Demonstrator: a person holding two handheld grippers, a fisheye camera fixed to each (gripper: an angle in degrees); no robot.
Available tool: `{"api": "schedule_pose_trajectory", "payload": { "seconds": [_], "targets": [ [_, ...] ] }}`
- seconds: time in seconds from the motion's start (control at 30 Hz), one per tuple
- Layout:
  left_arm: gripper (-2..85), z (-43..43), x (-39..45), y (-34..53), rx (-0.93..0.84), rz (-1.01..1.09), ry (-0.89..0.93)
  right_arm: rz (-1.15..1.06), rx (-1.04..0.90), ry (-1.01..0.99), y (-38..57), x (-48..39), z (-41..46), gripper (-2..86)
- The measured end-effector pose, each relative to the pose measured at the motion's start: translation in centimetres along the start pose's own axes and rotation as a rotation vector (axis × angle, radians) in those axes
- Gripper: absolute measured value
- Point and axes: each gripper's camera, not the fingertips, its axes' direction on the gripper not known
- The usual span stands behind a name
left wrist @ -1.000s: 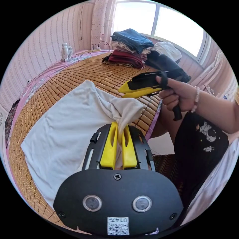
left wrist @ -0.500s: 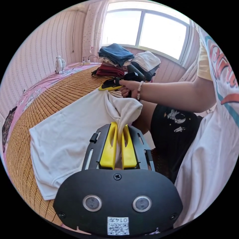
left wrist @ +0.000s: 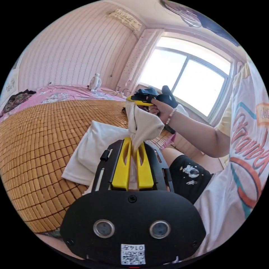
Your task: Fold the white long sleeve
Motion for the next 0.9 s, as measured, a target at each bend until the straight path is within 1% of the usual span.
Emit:
{"api": "schedule_pose_trajectory", "payload": {
  "seconds": [0.03, 0.07, 0.1, 0.17, 0.2, 0.3, 0.37, 0.43, 0.5, 0.57, 0.63, 0.67, 0.77, 0.8, 0.9],
  "targets": [
    [4.1, -0.3, -1.0, 0.2, -0.008, -0.023, -0.043, -0.023, -0.027, 0.001, -0.7, -0.9, 3.6, 7.3],
    [5.9, -0.7, -3.2, 0.7, -0.046, -0.096, -0.145, -0.055, -0.068, -0.006, -1.2, -1.4, 7.1, 8.2],
    [8.5, -1.2, -5.6, 1.3, -0.071, -0.184, -0.239, -0.068, -0.092, -0.002, -1.3, -1.6, 8.7, 8.7],
    [10.5, -1.9, -8.9, 2.2, -0.118, -0.288, -0.321, -0.116, -0.149, 0.022, -1.3, -2.2, 13.0, 9.8],
    [11.1, -2.3, -10.6, 2.7, -0.149, -0.341, -0.353, -0.135, -0.16, 0.039, -1.3, -2.4, 13.7, 10.0],
    [11.7, -3.5, -13.3, 3.1, -0.161, -0.45, -0.379, -0.264, -0.205, 0.178, -1.2, -3.7, 16.0, 11.5],
    [12.2, -4.2, -14.0, 2.9, -0.135, -0.474, -0.398, -0.347, -0.245, 0.278, -1.6, -4.2, 17.6, 13.1],
    [12.8, -4.3, -14.6, 2.5, -0.128, -0.492, -0.404, -0.378, -0.283, 0.325, -2.1, -4.2, 19.1, 13.7],
    [13.2, -3.8, -15.2, 1.9, -0.141, -0.498, -0.364, -0.393, -0.34, 0.319, -2.6, -4.1, 21.1, 13.9],
    [12.6, -3.0, -15.4, 1.5, -0.17, -0.495, -0.32, -0.437, -0.444, 0.351, -2.6, -4.4, 24.3, 13.0],
    [10.5, -2.5, -15.3, 1.3, -0.18, -0.48, -0.333, -0.477, -0.476, 0.354, -2.4, -5.1, 25.5, 9.3],
    [8.3, -2.5, -15.0, 1.1, -0.178, -0.451, -0.351, -0.51, -0.499, 0.31, -2.3, -5.6, 25.8, 8.1],
    [4.8, -2.5, -15.1, 0.8, -0.195, -0.423, -0.387, -0.519, -0.486, 0.313, -2.3, -6.1, 25.7, 5.4],
    [3.7, -2.6, -15.3, 0.6, -0.2, -0.407, -0.375, -0.513, -0.482, 0.305, -2.4, -6.1, 25.5, 5.2],
    [1.6, -3.7, -15.3, -0.1, -0.203, -0.41, -0.359, -0.467, -0.405, 0.221, -2.8, -5.9, 22.8, 4.2]
  ]
}}
